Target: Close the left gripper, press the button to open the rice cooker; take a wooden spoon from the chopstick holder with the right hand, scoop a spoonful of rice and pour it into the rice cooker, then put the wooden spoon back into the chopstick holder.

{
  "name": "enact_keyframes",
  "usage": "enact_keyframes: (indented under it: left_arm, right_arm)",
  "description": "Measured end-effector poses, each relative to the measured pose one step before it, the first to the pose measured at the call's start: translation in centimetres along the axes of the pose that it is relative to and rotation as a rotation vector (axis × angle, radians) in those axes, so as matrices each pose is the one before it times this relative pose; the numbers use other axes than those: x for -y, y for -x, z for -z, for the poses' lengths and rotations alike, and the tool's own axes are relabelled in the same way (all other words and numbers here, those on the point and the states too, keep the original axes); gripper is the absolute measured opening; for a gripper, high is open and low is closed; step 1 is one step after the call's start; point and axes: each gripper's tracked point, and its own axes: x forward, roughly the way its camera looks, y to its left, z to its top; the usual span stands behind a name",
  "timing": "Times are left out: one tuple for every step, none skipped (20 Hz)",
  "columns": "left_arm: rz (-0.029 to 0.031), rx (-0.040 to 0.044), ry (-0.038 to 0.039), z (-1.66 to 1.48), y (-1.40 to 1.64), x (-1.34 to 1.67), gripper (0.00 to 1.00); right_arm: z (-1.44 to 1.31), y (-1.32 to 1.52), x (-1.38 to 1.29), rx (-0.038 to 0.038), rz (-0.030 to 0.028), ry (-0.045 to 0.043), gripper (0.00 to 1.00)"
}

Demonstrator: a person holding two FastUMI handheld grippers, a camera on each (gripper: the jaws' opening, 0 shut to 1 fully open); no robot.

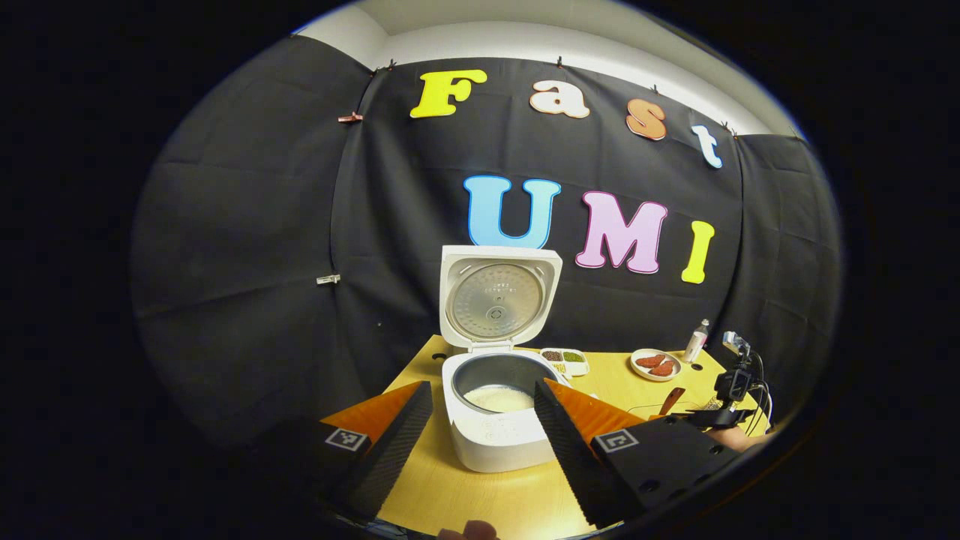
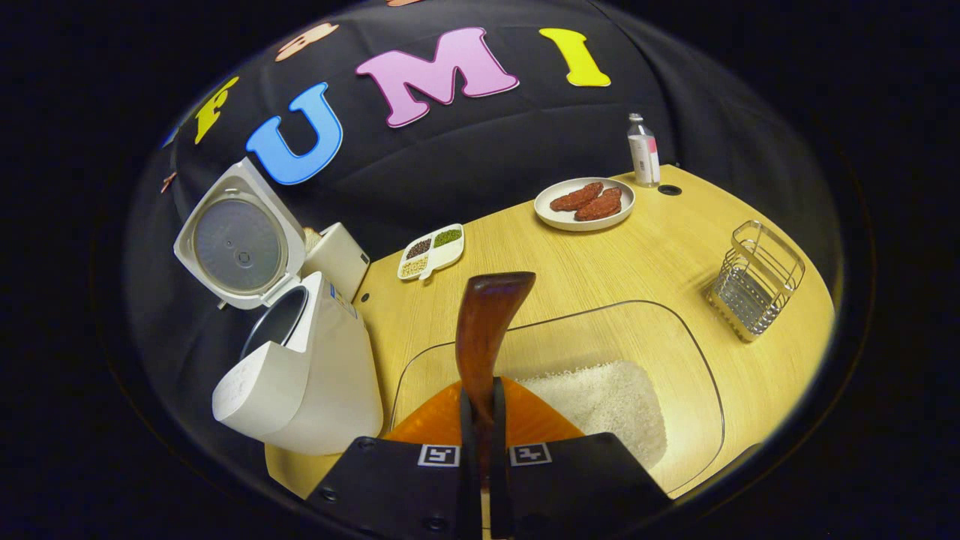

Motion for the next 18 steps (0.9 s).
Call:
enact_keyframes:
  left_arm:
    - [0.00175, 0.00157, -0.0017, -0.082, -0.129, 0.03, 0.94]
    - [0.00239, 0.00028, -0.00249, -0.141, -0.085, 0.112, 0.94]
    - [0.00227, 0.00103, -0.00147, 0.057, -0.175, 0.152, 0.94]
    - [0.00325, -0.00142, 0.00113, -0.108, -0.18, 0.178, 0.94]
    - [0.00214, 0.00072, 0.00158, -0.015, -0.042, 0.034, 0.94]
    - [0.00247, 0.00069, 0.00166, -0.158, -0.074, 0.064, 0.94]
    - [0.00167, -0.00053, 0.0015, 0.141, -0.162, 0.124, 0.94]
    - [0.00331, -0.00115, 0.00295, 0.0, -0.142, 0.088, 0.94]
    - [0.00163, -0.00055, 0.0015, 0.039, 0.059, 0.08, 0.94]
    - [0.00131, -0.0002, 0.00115, -0.075, -0.084, 0.013, 0.94]
    - [-0.00066, -0.00018, 0.0009, 0.038, -0.013, -0.087, 0.94]
    - [-0.00049, 0.00125, 0.00047, 0.006, 0.059, -0.038, 0.94]
    - [-0.00176, 0.00058, 0.00019, -0.075, -0.049, -0.106, 0.94]
    - [-0.00023, 0.00242, -0.00005, -0.184, -0.041, 0.028, 0.94]
    - [-0.0014, 0.0032, -0.00005, -0.098, 0.168, -0.098, 0.94]
    - [-0.00009, 0.00384, 0.00107, -0.138, 0.1, -0.03, 0.94]
    - [0.00023, 0.00369, 0.00134, -0.065, 0.071, 0.029, 0.94]
    - [-0.00007, 0.00259, 0.00202, -0.117, 0.092, 0.015, 0.94]
  right_arm:
    - [-0.033, 0.018, 0.269, 0.00089, -0.00724, -0.03509, 0.1]
    - [-0.141, 0.146, 0.398, -0.0003, -0.00793, -0.04227, 0.1]
    - [-0.034, 0.031, 0.327, 0.00107, -0.00772, -0.04464, 0.09]
    - [0.021, 0.093, 0.203, -0.00014, -0.01305, -0.04197, 0.09]
    - [-0.014, 0.05, 0.053, 0.00079, -0.01372, -0.03243, 0.1]
    - [0.039, 0.001, 0.227, -0.00049, -0.01183, -0.02391, 0.09]
    - [-0.05, -0.003, 0.132, -0.00375, -0.01118, -0.0219, 0.1]
    - [0.049, 0.007, 0.341, -0.00517, -0.00692, -0.02599, 0.09]
    - [0.061, -0.084, 0.064, -0.00882, -0.0128, -0.03551, 0.09]
    - [-0.141, 0.124, 0.222, 0.00088, -0.00689, -0.04182, 0.09]
    - [-0.265, 0.147, 0.102, 0.00381, -0.01042, -0.03249, 0.09]
    - [-0.289, 0.152, -0.131, 0.00834, -0.01877, -0.03563, 0.09]
    - [-0.347, 0.088, -0.031, 0.01119, -0.01196, -0.01512, 0.1]
    - [-0.313, 0.436, -0.358, 0.00912, -0.02295, -0.02006, 0.09]
    - [-0.468, 0.296, -0.217, 0.00911, -0.01512, -0.02081, 0.09]
    - [-0.603, 0.454, -0.192, 0.01159, -0.01553, -0.02433, 0.09]
    - [-0.609, 0.327, -0.217, 0.0134, -0.01332, -0.01835, 0.09]
    - [-0.7, 0.348, -0.205, 0.0139, -0.01211, -0.01034, 0.09]
